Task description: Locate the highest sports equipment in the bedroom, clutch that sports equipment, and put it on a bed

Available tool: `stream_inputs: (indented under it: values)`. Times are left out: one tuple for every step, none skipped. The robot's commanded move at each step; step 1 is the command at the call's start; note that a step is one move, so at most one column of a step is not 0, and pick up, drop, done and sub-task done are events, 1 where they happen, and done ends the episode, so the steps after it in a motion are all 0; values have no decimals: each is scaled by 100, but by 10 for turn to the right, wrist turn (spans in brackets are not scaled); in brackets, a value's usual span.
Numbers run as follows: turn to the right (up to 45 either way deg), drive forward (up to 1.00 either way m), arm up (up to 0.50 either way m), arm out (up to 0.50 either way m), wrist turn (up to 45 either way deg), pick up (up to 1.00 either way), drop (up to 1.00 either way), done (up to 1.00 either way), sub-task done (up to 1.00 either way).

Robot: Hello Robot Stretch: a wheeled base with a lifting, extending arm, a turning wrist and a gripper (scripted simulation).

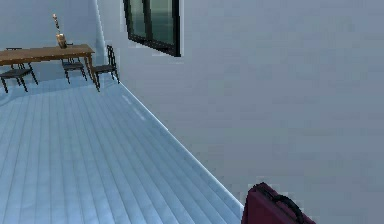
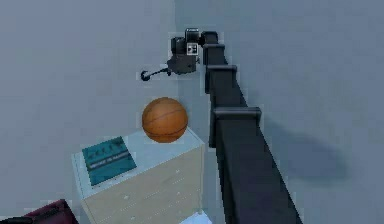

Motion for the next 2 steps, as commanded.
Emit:
stream_inputs:
  values:
    - [0, 0, -28, 0, 0, 0, 0, 0, 0]
    - [0, 0, 0, 0, 0, 100, 0, 0, 0]
